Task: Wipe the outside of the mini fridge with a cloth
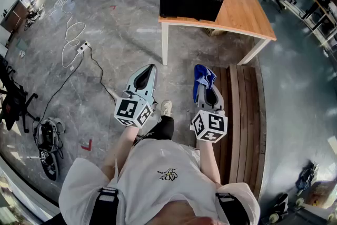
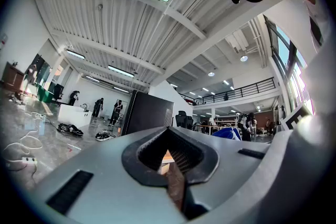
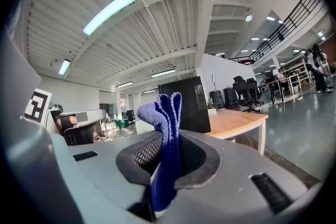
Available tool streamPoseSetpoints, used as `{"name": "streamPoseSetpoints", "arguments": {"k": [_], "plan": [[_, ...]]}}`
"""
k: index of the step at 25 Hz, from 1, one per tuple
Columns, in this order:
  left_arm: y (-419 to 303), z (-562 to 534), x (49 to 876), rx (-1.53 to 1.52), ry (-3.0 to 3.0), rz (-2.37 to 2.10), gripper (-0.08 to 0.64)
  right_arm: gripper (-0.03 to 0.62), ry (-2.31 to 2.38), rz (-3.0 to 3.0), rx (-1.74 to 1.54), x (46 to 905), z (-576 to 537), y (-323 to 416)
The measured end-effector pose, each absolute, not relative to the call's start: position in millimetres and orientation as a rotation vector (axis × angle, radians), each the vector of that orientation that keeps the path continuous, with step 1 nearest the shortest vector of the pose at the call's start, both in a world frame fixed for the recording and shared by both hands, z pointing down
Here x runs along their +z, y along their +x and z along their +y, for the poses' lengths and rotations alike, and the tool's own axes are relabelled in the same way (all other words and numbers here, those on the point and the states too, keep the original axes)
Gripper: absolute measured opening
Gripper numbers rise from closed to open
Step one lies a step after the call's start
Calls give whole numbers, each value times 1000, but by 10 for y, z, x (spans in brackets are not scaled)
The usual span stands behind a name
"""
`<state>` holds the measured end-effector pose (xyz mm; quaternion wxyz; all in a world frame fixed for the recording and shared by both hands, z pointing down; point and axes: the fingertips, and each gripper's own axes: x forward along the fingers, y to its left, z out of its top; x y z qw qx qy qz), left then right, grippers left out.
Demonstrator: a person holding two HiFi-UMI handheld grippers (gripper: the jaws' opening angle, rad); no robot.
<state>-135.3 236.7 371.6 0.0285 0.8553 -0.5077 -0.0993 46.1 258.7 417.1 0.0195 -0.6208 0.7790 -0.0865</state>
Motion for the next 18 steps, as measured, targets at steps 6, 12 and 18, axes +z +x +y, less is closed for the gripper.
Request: {"name": "streamPoseSetpoints", "arguments": {"k": [6, 12, 18], "plan": [[-1449, 1567, 3658, -320, 2642, -1655, 5, 63, -1872, 2484, -179, 3972, 1812, 339], [-1385, 513, 3539, -237, 2653, -1657, 5, 63, -1882, 2495, -169, 3794, 839, 404], [-1393, -553, 3284, -326, 2653, -1619, 5, 63, -1897, 2440, -95, 3455, -169, 445]]}}
